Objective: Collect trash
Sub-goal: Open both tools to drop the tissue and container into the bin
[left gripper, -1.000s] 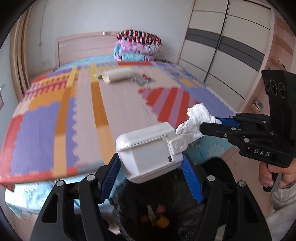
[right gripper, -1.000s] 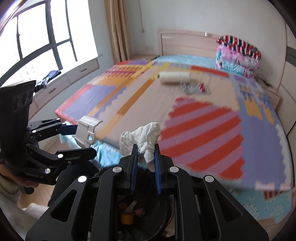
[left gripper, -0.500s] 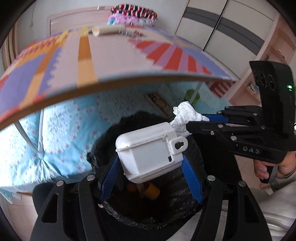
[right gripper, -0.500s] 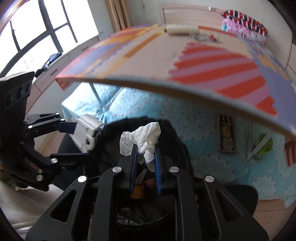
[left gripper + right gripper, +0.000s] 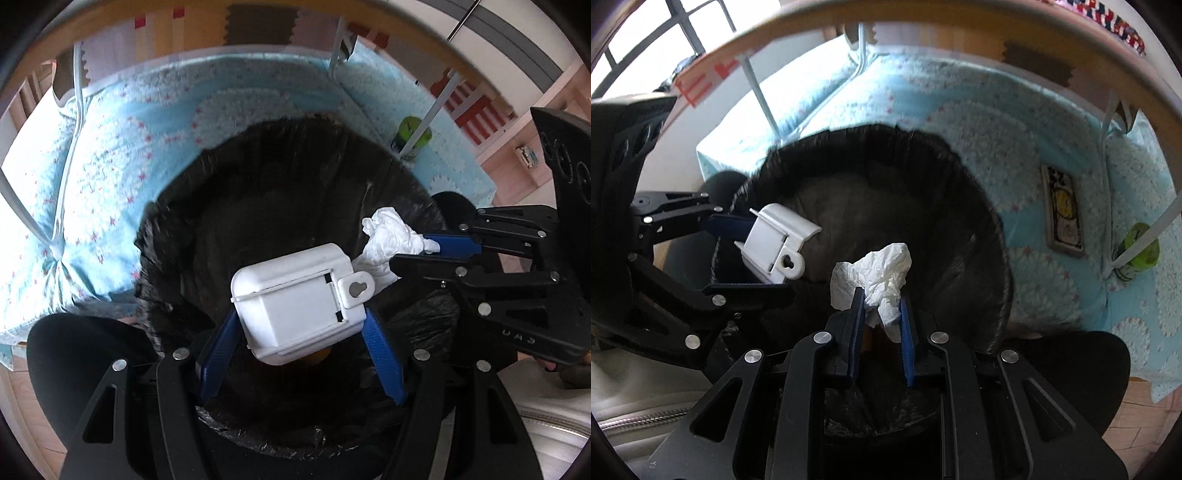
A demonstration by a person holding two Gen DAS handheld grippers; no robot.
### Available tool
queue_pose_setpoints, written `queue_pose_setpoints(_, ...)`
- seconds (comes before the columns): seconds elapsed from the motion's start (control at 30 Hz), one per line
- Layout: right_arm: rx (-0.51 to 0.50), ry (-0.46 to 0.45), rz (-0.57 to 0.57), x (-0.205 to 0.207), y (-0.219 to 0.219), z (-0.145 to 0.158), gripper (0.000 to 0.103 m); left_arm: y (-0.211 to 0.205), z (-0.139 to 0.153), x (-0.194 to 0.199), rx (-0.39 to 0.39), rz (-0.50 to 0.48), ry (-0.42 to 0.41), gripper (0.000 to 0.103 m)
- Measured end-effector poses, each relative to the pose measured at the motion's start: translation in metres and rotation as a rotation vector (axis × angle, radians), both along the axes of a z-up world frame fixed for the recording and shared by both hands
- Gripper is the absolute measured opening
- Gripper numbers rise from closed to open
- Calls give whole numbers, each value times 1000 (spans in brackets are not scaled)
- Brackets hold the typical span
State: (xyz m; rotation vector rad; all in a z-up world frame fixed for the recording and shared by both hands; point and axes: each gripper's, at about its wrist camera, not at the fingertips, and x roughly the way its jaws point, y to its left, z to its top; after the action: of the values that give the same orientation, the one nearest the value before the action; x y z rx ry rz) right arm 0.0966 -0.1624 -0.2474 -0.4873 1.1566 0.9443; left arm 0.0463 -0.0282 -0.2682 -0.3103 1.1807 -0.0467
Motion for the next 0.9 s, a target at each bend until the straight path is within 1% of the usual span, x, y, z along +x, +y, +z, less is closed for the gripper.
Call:
queue_pose_setpoints(0.17,-16,11,20,-3,3,-4,18,-2,-7,3,-6,-11,25,65)
queue_pose_setpoints(0.27,-20,19,25,-3,3,-5,22,-1,-8,4,-9,-12,36,65)
queue_pose_setpoints(0.33,-21,17,30,-4,3,-5,34,-1,-9,5,-6,-12,41,65)
queue_pose_setpoints(0.37,-23,7,27,-4,3,-4,41,-1,-10,5,-6,-12,44,65)
queue_pose_setpoints(0.4,-21,6,25,-4,3,-4,42,-1,-10,5,-9,-11,43,65)
queue_pose_setpoints(0.67,2,-2,12,-2,0,3,44,-3,-5,5,-12,-22,31,66)
queue_pose_setpoints(0.77,14,-10,3,-1,-2,9,45,-4,-1,4,-8,-19,22,70)
queue_pose_setpoints(0.9,33,-23,-11,1,-5,17,45,0,7,0,-9,-10,2,70)
